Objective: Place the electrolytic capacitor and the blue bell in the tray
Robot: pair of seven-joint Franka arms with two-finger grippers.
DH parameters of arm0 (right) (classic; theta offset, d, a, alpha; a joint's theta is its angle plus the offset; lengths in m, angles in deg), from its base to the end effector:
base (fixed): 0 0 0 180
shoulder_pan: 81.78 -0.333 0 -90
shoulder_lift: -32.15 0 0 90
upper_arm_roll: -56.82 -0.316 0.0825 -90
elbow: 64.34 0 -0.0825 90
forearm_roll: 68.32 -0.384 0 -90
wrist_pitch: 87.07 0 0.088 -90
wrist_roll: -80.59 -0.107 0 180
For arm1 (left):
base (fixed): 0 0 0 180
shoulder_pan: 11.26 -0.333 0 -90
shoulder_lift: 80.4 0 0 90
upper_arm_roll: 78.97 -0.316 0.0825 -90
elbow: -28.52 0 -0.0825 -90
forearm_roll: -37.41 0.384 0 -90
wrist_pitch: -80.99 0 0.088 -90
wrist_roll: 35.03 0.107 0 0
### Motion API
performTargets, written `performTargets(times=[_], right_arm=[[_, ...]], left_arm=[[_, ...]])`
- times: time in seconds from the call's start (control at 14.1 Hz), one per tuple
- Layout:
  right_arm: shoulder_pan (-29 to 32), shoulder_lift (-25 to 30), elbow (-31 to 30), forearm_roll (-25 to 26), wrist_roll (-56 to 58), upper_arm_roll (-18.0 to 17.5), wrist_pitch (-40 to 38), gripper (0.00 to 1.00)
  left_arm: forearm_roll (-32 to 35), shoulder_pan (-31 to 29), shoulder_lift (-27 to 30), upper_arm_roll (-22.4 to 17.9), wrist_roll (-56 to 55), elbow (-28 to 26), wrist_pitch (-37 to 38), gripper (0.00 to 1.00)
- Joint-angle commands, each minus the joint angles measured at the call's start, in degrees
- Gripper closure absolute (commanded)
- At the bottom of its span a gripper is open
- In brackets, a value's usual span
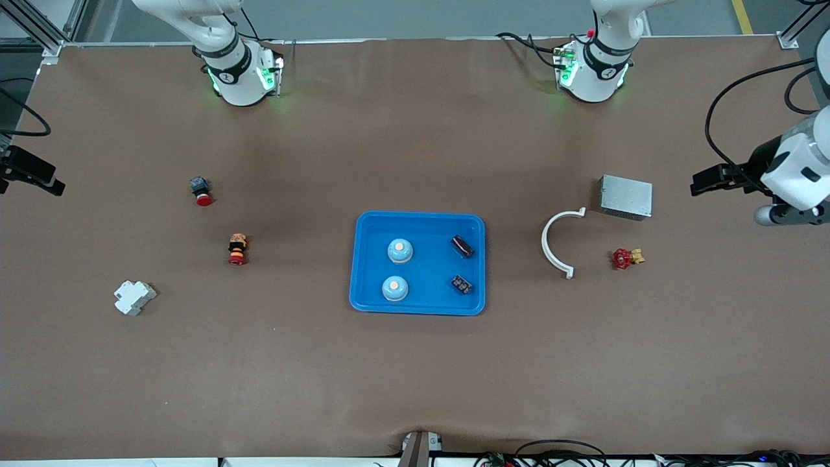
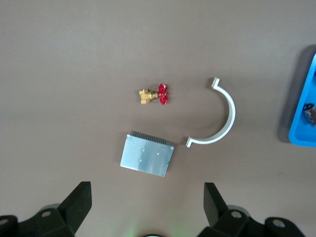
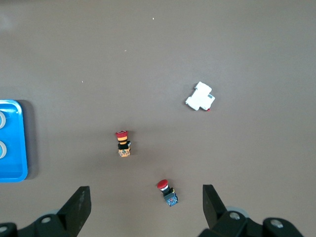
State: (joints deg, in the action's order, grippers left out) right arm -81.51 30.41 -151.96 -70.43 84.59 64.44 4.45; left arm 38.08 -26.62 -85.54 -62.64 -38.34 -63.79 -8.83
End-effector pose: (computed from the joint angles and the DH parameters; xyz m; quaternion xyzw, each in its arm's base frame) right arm 0.5623 -0.0728 0.6297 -0.9991 0.0340 -0.0206 0.0143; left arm 0.5742 -0.0022 0.5566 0.9977 0.0197 -0.0649 0.0043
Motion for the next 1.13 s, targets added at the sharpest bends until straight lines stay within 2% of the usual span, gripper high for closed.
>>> performTargets(times=[0.0, 0.42, 1.06], right_arm=[[0.78, 1.39, -1.24, 0.09, -0.57, -0.67, -0.38, 0.0], [0.87, 1.83, -1.68, 0.09, -0.75, -0.67, -0.82, 0.0], [0.87, 2.09, -2.29, 0.09, -0.75, -0.59, -0.38, 0.0]], left_arm=[[-0.76, 0.33, -0.92, 0.11, 0.68, 5.73, 2.01, 0.0], [-0.94, -1.52, -0.57, -0.5, 0.68, 7.32, 1.92, 0.0], [-1.29, -0.73, -1.01, -0.15, -0.38, 7.32, 1.75, 0.0]])
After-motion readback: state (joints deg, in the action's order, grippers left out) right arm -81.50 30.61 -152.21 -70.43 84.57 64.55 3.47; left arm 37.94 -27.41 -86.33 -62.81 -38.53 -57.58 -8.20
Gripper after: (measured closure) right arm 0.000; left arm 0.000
